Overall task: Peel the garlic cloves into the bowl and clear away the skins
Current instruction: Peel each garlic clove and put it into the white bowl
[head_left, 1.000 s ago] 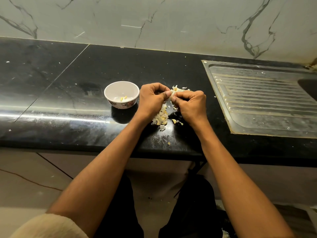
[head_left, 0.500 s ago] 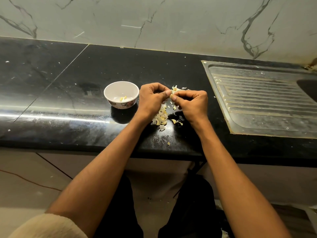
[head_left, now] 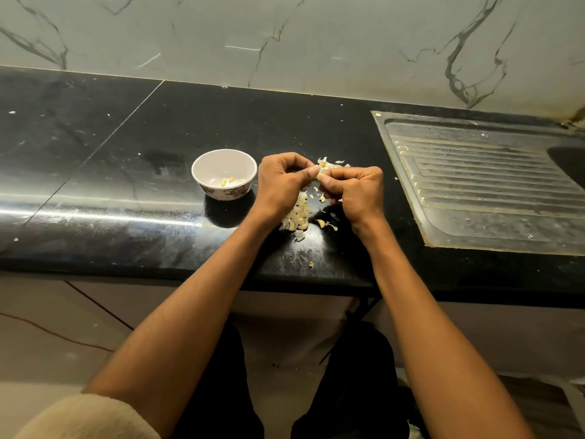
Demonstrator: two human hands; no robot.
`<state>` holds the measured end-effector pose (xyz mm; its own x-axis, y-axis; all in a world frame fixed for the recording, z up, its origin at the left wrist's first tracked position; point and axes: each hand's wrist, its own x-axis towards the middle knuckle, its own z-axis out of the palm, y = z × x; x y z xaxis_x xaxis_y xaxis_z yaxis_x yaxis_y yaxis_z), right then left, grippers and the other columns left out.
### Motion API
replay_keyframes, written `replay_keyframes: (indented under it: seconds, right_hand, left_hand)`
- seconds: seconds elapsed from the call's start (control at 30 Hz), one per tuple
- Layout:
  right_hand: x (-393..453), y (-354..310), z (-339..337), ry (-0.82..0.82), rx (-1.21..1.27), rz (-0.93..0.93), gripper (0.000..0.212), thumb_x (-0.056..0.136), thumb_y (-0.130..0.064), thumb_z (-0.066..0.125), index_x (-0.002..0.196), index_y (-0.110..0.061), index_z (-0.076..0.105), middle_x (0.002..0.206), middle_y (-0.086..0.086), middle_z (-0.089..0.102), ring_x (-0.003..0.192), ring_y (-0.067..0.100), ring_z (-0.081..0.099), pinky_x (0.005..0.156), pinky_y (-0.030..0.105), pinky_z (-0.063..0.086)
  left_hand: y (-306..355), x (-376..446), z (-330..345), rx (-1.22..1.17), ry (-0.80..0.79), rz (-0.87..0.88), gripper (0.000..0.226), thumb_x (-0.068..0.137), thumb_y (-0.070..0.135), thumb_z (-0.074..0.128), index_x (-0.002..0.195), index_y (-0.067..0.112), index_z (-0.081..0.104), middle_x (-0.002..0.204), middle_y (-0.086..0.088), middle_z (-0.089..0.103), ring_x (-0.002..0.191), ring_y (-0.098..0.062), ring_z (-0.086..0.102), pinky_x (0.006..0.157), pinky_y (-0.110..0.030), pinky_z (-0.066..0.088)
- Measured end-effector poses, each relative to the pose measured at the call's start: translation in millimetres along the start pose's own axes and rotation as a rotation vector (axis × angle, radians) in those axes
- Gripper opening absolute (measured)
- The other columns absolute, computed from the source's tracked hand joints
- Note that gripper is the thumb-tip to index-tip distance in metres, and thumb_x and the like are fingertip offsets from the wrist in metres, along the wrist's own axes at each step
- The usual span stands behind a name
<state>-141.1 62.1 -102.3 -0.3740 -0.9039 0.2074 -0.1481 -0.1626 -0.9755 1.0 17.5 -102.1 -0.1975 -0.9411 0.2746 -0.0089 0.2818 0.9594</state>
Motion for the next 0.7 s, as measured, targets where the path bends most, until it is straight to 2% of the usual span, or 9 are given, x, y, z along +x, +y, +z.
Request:
replay_keyframes:
  seconds: [0.13, 0.4, 0.5, 0.6, 0.63, 0.7]
  right_hand:
    - [1.8, 0.4, -2.9, -0.036, 0.109, 0.082, 0.008, 0.087, 0.005, 0.072, 0.081, 0.007, 0.076, 0.062, 0.015, 0.064, 0.051, 0.019, 0.054, 0.045, 0.023, 0.041]
    - [0.1, -5.4, -5.7, -0.080, 0.116, 0.157, 0.014, 0.089, 0.005, 0.068, 0.076, 0.003, 0.075, 0.058, 0.011, 0.062, 0.046, 0.014, 0.050, 0.042, 0.020, 0.037]
    - [-0.5, -4.1, -4.1, -0.049, 0.081, 0.102, 0.012, 0.087, 0.004, 0.072, 0.077, 0.001, 0.076, 0.060, 0.012, 0.065, 0.048, 0.015, 0.054, 0.044, 0.021, 0.042]
    - [-1.2, 0.1, -1.8, 0.038, -0.043, -0.089, 0.006, 0.083, -0.002, 0.082, 0.085, -0.007, 0.081, 0.073, 0.008, 0.076, 0.062, 0.021, 0.070, 0.060, 0.028, 0.059]
    - [-1.1, 1.2, -1.0, 0.056, -0.068, -0.137, 0.009, 0.081, -0.002, 0.084, 0.087, -0.009, 0.081, 0.076, 0.007, 0.077, 0.067, 0.020, 0.072, 0.064, 0.029, 0.060]
    - [-0.5, 1.7, 0.0, 0.052, -0.044, -0.127, 0.011, 0.083, 0.000, 0.082, 0.087, -0.009, 0.080, 0.078, 0.007, 0.076, 0.066, 0.018, 0.071, 0.063, 0.027, 0.058]
  left_hand:
    - [0.7, 0.7, -0.6, -0.034, -0.050, -0.007, 0.018, 0.089, -0.001, 0.072, 0.073, 0.008, 0.072, 0.065, -0.006, 0.066, 0.059, -0.013, 0.057, 0.058, -0.026, 0.049]
    - [-2.3, 2.1, 1.8, 0.026, -0.085, 0.020, 0.022, 0.092, -0.005, 0.066, 0.074, 0.009, 0.068, 0.067, -0.006, 0.063, 0.059, -0.008, 0.054, 0.059, -0.021, 0.047]
    - [-6.3, 3.9, 2.5, 0.077, -0.056, 0.031, 0.023, 0.093, -0.002, 0.065, 0.074, 0.011, 0.067, 0.066, -0.001, 0.062, 0.059, -0.006, 0.052, 0.061, -0.022, 0.046]
    - [-8.6, 6.6, 3.5, 0.103, -0.021, 0.006, 0.030, 0.095, 0.003, 0.063, 0.070, 0.021, 0.065, 0.060, 0.010, 0.059, 0.056, -0.002, 0.050, 0.060, -0.023, 0.043]
    - [-8.3, 6.7, 4.1, 0.103, -0.020, -0.002, 0.032, 0.096, 0.003, 0.062, 0.070, 0.021, 0.065, 0.060, 0.010, 0.059, 0.055, -0.001, 0.050, 0.059, -0.022, 0.043]
    - [-7.6, 6.1, 4.1, 0.100, -0.038, -0.003, 0.032, 0.097, 0.003, 0.061, 0.071, 0.021, 0.065, 0.062, 0.007, 0.061, 0.057, -0.002, 0.052, 0.060, -0.020, 0.044]
